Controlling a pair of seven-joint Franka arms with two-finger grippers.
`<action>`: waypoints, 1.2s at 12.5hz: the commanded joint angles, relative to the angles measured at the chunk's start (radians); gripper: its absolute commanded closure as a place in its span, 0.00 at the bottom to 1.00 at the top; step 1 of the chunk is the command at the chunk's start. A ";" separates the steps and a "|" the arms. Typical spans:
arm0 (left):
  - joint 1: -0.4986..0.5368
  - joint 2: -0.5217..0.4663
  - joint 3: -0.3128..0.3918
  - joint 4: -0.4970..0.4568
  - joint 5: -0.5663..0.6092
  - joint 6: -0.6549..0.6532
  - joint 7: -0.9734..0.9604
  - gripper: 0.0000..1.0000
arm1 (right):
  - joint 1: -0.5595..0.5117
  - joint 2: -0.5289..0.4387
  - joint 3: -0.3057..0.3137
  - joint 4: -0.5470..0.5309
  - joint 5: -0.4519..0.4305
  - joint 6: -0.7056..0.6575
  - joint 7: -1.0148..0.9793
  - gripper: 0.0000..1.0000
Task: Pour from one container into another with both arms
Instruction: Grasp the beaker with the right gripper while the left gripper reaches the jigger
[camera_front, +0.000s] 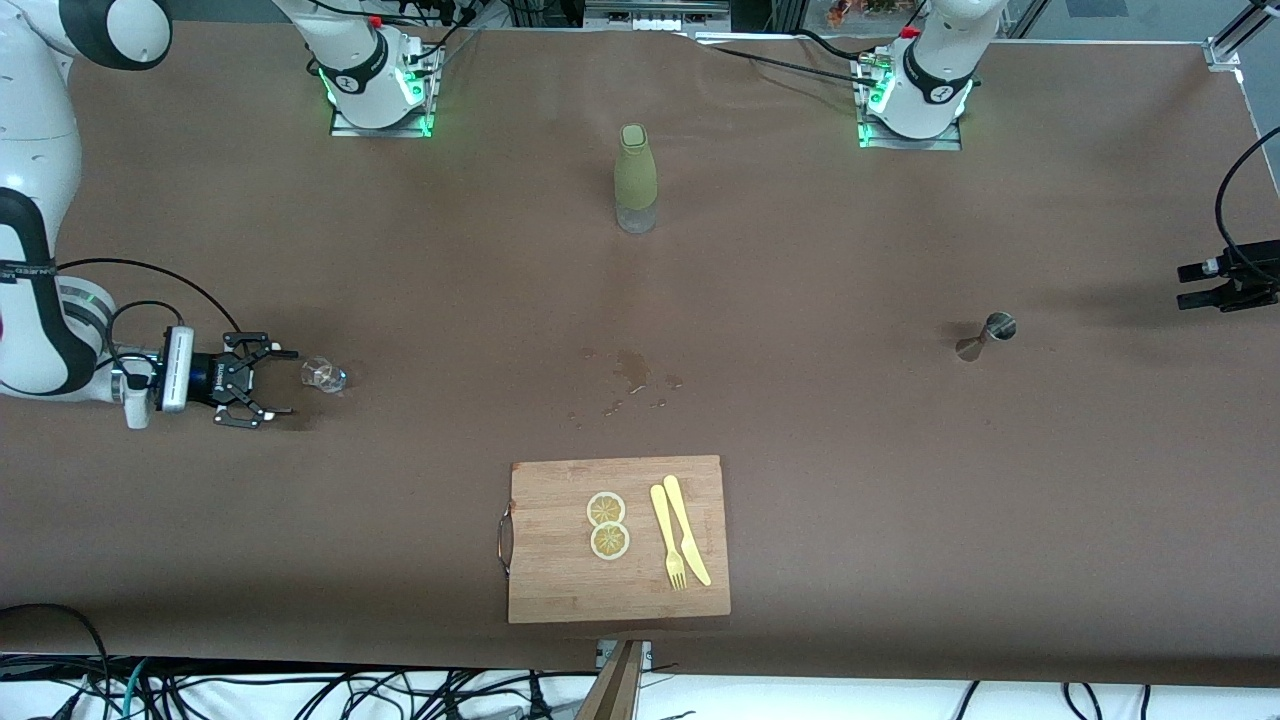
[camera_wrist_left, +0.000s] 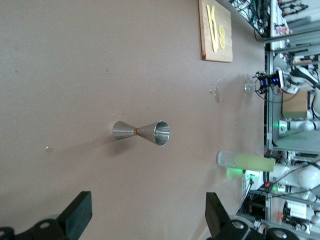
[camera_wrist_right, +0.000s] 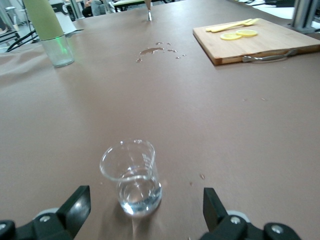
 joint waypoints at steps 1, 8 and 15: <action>0.008 0.035 -0.005 0.025 -0.025 -0.051 0.129 0.00 | 0.025 0.008 -0.003 -0.007 0.017 -0.009 -0.022 0.00; -0.021 0.087 -0.013 0.029 -0.035 -0.110 0.460 0.00 | 0.051 0.031 -0.017 -0.009 0.010 -0.009 -0.028 0.02; -0.027 0.170 -0.013 0.005 -0.038 -0.108 0.806 0.00 | 0.076 0.031 -0.023 -0.004 0.007 -0.008 -0.011 0.62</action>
